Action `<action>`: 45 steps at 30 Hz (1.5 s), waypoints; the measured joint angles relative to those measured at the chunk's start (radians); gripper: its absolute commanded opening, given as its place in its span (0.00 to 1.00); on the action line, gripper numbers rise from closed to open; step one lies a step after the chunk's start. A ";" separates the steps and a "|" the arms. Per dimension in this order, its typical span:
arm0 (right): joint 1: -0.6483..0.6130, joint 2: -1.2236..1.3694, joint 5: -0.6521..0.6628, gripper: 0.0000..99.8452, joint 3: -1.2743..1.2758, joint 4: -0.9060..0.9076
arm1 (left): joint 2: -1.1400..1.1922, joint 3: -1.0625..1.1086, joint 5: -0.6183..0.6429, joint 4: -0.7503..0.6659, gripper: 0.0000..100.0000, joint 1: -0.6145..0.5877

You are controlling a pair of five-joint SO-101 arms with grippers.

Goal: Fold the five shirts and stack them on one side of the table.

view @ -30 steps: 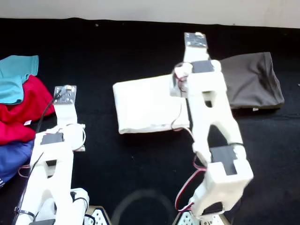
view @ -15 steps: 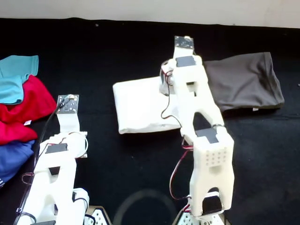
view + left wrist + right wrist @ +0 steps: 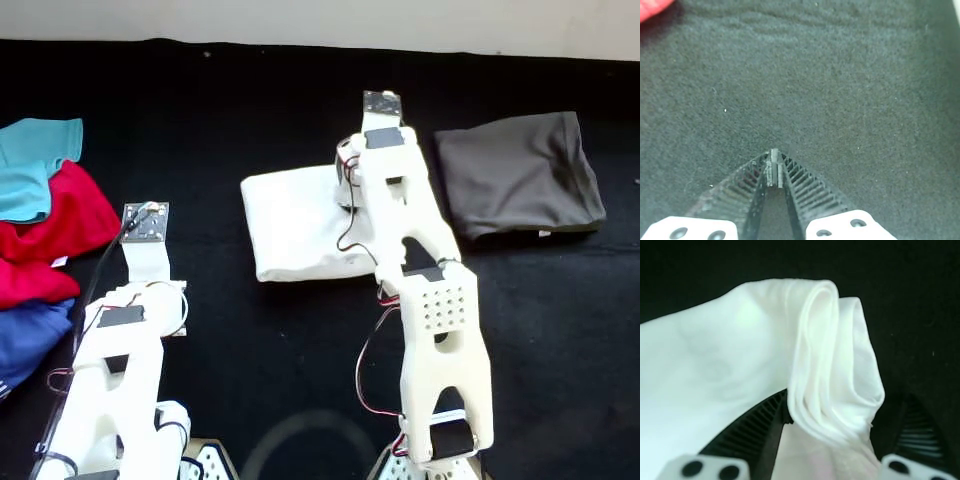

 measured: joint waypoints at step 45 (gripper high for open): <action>0.588 0.035 0.905 0.01 -0.870 0.411 | 0.000 0.000 0.000 -0.003 0.01 0.000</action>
